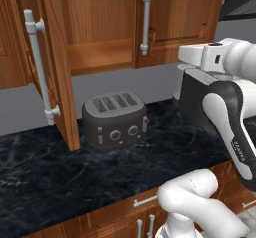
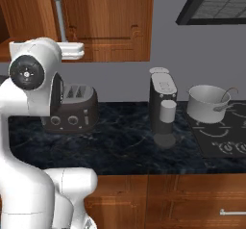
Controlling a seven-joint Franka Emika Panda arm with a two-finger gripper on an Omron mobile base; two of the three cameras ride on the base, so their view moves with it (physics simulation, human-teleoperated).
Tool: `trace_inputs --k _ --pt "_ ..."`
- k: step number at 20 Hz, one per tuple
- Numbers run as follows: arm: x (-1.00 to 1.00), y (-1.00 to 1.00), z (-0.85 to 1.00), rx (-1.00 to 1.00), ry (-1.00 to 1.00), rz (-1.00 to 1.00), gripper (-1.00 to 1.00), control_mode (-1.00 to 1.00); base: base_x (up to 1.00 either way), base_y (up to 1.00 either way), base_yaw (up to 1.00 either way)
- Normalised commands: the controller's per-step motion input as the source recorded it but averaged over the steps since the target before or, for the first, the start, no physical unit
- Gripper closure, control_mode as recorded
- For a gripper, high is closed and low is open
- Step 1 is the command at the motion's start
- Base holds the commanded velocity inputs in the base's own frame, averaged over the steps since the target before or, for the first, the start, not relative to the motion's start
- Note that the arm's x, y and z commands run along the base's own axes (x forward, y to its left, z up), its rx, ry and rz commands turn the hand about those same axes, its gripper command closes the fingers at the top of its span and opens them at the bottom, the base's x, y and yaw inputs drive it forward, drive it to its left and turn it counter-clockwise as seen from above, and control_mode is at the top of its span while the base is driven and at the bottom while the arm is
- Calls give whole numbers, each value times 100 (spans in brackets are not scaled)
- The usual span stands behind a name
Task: Open the cabinet and move the ladle to the pot. Then close the cabinet.
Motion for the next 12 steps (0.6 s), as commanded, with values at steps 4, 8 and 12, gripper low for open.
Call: trace_inputs --k 4,8,12 --pt "-100 69 2 -18 0 -16 -100 -100 0 0 0" --pt "-100 55 0 -19 0 -14 -100 -100 0 0 0" --pt "-100 49 -20 -14 0 -8 -100 -100 0 0 0"
